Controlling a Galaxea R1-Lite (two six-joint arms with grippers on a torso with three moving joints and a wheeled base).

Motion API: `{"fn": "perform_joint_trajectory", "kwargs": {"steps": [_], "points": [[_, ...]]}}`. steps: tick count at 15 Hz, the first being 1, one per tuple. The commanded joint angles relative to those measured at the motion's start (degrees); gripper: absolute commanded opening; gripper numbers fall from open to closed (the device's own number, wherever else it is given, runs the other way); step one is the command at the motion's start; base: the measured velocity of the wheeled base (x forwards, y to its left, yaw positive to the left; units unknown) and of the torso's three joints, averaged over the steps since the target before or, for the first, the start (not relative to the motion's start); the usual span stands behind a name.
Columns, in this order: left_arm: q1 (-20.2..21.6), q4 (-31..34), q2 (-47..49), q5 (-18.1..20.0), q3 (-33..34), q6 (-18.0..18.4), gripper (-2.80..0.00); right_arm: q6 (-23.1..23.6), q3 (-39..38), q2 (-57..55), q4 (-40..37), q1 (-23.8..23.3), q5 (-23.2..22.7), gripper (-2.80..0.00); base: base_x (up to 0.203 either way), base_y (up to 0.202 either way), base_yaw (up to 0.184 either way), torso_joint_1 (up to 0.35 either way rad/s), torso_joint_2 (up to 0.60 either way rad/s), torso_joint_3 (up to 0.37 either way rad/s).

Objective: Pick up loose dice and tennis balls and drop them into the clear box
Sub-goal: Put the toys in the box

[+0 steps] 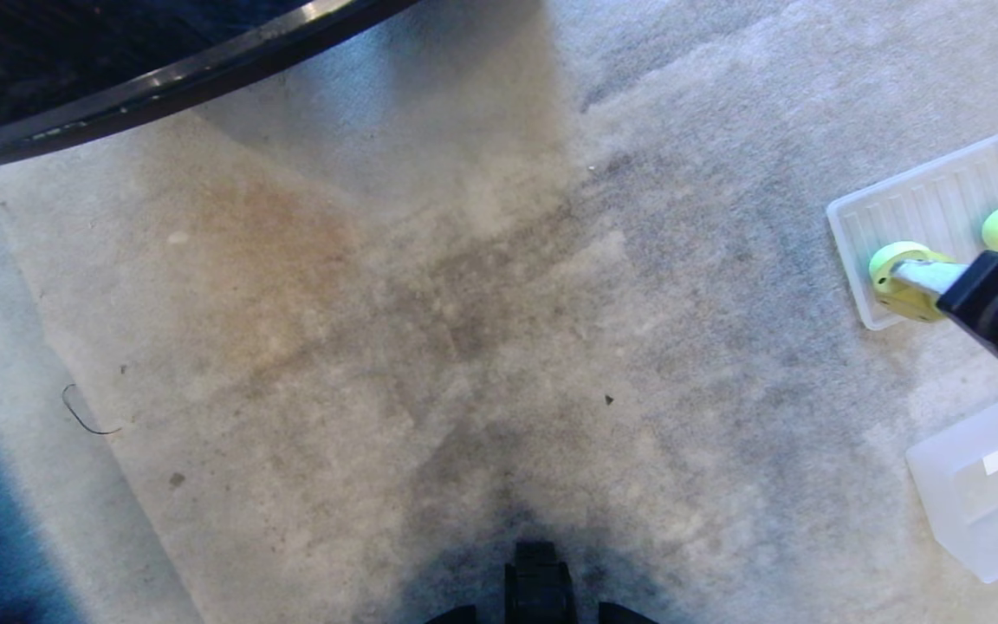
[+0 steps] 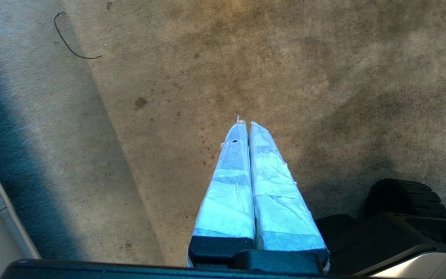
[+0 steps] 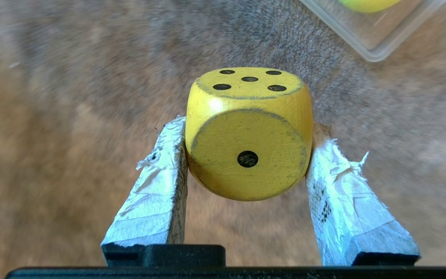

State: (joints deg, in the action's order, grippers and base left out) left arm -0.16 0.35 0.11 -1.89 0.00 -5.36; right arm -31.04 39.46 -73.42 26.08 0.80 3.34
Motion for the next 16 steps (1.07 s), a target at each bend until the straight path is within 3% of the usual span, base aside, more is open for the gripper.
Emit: {"fn": "perform_joint_trajectory", "kwargs": {"steps": [1, 6, 8, 12, 16], "points": [[-0.02, 0.06, -0.02, -0.04, 0.0, 0.0, -2.8, 1.78, -1.76, 22.09, -13.35, 0.28, 0.31, -2.8, 0.0, 0.0, 0.0, 0.0, 0.0, 0.0], [-0.02, 0.01, -0.02, -0.04, 0.0, -0.01, -2.8, 7.26, -11.4, 49.47, -33.44, -1.26, 3.24, -2.8, 0.0, 0.0, 0.0, 0.0, 0.0, 0.0], [-0.02, 0.09, -0.02, -0.04, 0.0, -0.09, -2.8, 9.77, -17.34, 57.2, -38.17, -1.51, 3.34, -2.8, 0.0, 0.0, 0.0, 0.0, 0.0, 0.0], [-0.02, 0.07, -0.02, -0.04, 0.0, -0.06, -2.8, 19.2, -30.12, 68.69, -38.77, -1.42, 0.27, -2.8, 0.0, 0.0, 0.0, 0.0, 0.0, 0.0], [-0.02, 0.01, -0.02, -0.04, 0.0, -0.09, -2.8, 29.35, -36.06, 73.49, -34.43, -1.42, -0.52, -2.8, 0.0, 0.0, 0.0, 0.0, 0.0, 0.0]]}}
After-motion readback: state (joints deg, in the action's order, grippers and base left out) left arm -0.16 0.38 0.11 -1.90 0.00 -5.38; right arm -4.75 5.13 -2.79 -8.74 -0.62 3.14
